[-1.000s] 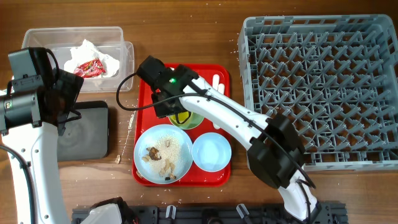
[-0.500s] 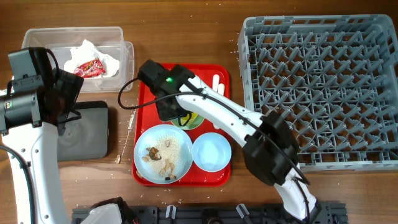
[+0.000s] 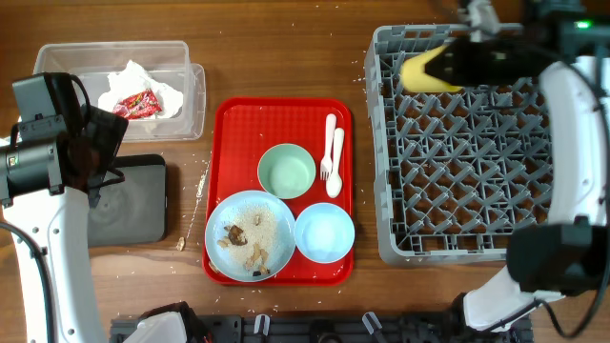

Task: Sort waste into correct bins and load items into the dishwasher rack
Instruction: 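Lift the yellow cup with the right gripper and place it in rack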

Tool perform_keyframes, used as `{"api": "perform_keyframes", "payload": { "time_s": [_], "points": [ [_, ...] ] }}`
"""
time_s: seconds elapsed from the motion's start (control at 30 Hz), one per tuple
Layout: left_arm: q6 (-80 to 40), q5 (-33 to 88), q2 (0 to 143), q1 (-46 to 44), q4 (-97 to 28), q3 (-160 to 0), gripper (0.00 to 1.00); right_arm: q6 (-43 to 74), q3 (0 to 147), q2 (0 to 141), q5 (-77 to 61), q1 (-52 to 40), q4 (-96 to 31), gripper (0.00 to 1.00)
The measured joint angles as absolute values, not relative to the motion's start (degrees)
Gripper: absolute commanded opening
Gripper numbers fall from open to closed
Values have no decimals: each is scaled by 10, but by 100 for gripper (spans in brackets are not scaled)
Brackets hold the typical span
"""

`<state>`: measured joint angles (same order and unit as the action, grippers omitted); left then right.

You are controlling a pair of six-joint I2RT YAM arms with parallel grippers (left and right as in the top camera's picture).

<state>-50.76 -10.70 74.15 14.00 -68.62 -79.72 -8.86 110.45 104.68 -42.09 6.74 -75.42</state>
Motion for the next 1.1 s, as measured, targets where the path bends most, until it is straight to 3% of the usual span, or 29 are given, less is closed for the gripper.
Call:
{"api": "perform_keyframes", "payload": {
  "time_s": [0.13,0.33,0.63,0.73,0.9,1.1],
  "points": [
    [-508,-107,741,140,-686,-797,100,-159,1098,1139,-560,144,-719,4],
    [-508,-107,741,140,-686,-797,100,-168,1092,1289,-693,171,-694,4],
    [-508,-107,741,140,-686,-797,100,-90,1093,1309,-692,211,-712,6],
    [-508,-107,741,140,-686,-797,100,-90,1096,1307,-678,223,-731,14],
    [-508,-107,741,140,-686,-797,100,-88,1101,1289,-631,240,-744,5],
    [-508,-107,741,140,-686,-797,100,-115,1101,1289,-692,213,-758,4]
  ]
}}
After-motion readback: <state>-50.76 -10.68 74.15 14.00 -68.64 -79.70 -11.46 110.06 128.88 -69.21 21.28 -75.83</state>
